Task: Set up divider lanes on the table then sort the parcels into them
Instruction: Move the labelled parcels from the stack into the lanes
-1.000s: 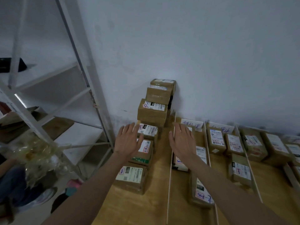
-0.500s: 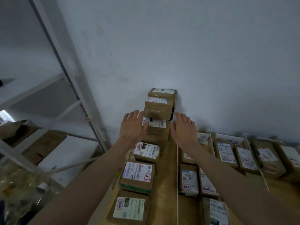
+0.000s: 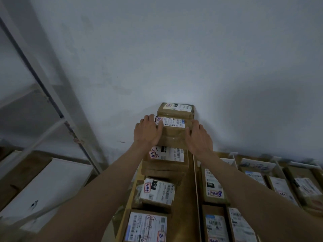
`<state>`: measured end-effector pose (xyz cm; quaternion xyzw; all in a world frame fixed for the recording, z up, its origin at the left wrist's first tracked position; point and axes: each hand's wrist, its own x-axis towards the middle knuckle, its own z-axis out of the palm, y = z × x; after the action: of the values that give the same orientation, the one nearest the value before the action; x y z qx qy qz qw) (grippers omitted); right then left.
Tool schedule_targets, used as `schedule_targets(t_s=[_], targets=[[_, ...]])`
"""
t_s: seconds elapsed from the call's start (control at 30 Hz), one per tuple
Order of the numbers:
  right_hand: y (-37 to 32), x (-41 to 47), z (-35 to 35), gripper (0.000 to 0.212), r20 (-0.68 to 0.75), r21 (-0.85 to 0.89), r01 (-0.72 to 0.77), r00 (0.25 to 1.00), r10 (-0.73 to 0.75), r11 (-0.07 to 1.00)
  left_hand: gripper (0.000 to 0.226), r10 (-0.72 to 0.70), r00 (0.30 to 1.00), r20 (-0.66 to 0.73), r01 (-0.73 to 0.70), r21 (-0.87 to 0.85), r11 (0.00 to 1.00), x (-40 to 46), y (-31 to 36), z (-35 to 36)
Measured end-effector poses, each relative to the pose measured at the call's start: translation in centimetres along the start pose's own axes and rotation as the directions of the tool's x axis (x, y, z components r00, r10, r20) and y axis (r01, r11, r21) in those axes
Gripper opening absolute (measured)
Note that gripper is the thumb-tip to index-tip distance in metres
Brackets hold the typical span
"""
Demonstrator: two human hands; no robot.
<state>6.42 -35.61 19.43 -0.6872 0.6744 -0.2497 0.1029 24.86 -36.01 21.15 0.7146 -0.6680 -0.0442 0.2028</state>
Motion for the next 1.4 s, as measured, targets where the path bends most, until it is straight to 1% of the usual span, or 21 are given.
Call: schedule_targets(t_s=[0.07,0.1,0.17,0.3,0.43,0.57,0.63,0.67,0.73,0.77,0.8,0.83,0.9,0.97,1.03,1.1,1.13,1.2,1.27,1.33,1.4], targets=[[0.0,0.5,0.7,0.036,0.035,0.100,-0.060,0.998,0.057,0.993,0.059,-0.137,0.988,0.075,0.143,-0.089,0.986,1.0,0.2,0.8],[0.0,0.5,1.0,0.036,0.043,0.140,-0.080,0.996,0.075,0.987,0.060,-0.182,0.978,0.106,0.192,-0.095,0.977,1.3,0.2,1.2],[-0.1,0.5,1.4,0.036,0.041,0.196,-0.103,0.994,0.097,0.975,0.061,-0.219,0.965,0.143,0.233,-0.088,0.968,1.5,0.3,1.8],[-0.4,-0.1,1.3,0.039,0.012,0.274,-0.109,0.994,0.110,0.956,0.058,-0.220,0.964,0.151,0.247,-0.186,0.951,0.8,0.6,1.8],[-0.8,-1.1,0.1,0.038,-0.076,0.337,-0.062,0.993,0.093,0.940,0.051,-0.207,0.968,0.144,0.243,-0.311,0.919,-0.3,1.1,0.3],[-1.0,-3.1,-1.5,0.036,-0.171,0.408,-0.004,0.982,0.081,0.913,0.041,-0.198,0.961,0.194,0.265,-0.435,0.860,-1.8,2.1,-1.8],[-0.7,-4.1,-2.5,0.032,-0.202,0.447,0.028,0.977,0.071,0.894,0.041,-0.177,0.957,0.231,0.274,-0.511,0.815,-2.7,2.4,-3.0],[-0.5,-4.5,-3.2,0.031,-0.214,0.470,0.042,0.974,0.068,0.881,0.045,-0.160,0.954,0.255,0.281,-0.565,0.776,-3.3,2.5,-3.6],[0.1,-5.5,-4.7,0.028,-0.233,0.516,0.044,0.968,0.091,0.855,0.058,-0.118,0.932,0.342,0.334,-0.688,0.645,-4.5,2.8,-4.9],[0.4,-6.0,-5.5,0.026,-0.243,0.539,0.037,0.963,0.113,0.841,0.062,-0.086,0.915,0.395,0.370,-0.734,0.570,-5.2,3.0,-5.5],[0.6,-6.6,-6.3,0.024,-0.250,0.563,0.030,0.959,0.135,0.826,0.063,-0.043,0.894,0.445,0.401,-0.756,0.518,-5.9,3.3,-6.0],[0.9,-7.2,-6.9,0.022,-0.255,0.583,0.028,0.955,0.151,0.812,0.063,0.010,0.873,0.488,0.422,-0.763,0.490,-6.8,3.7,-6.4],[1.2,-8.5,-7.9,0.021,-0.253,0.606,0.030,0.955,0.157,0.795,0.061,0.086,0.815,0.572,0.472,-0.744,0.473,-8.6,4.2,-7.2],[1.8,-9.8,-8.6,0.025,-0.256,0.627,0.034,0.953,0.165,0.778,0.058,0.137,0.757,0.639,0.506,-0.706,0.496,-10.4,4.2,-7.4],[2.5,-11.3,-9.3,0.028,-0.236,0.653,0.039,0.960,0.154,0.756,0.053,0.205,0.706,0.678,0.481,-0.671,0.565,-12.2,3.7,-7.4],[3.0,-12.7,-9.8,0.029,-0.188,0.655,0.047,0.977,0.103,0.754,0.055,0.239,0.661,0.711,0.487,-0.649,0.584,-14.2,3.4,-7.1],[3.0,-13.4,-10.0,0.029,-0.159,0.646,0.039,0.984,0.085,0.762,0.058,0.244,0.650,0.719,0.489,-0.642,0.590,-15.2,3.5,-6.7],[3.2,-14.5,-10.1,0.028,-0.101,0.670,-0.007,0.990,0.100,0.742,0.058,0.241,0.661,0.710,0.480,-0.647,0.592,-17.0,3.8,-6.1],[3.4,-15.7,-10.2,0.030,-0.029,0.718,-0.088,0.987,0.156,0.691,0.050,0.211,0.693,0.689,0.482,-0.661,0.574,-18.6,4.0,-5.3],[3.7,-17.1,-10.2,0.038,0.051,0.718,-0.210,0.967,0.251,0.663,0.042,0.174,0.721,0.671,0.485,-0.668,0.564,-19.8,4.2,-4.7],[4.3,-18.8,-9.5,0.048,0.124,0.664,-0.344,0.926,0.356,0.664,0.035,0.155,0.741,0.653,0.491,-0.685,0.539,-20.9,4.6,-4.1]])
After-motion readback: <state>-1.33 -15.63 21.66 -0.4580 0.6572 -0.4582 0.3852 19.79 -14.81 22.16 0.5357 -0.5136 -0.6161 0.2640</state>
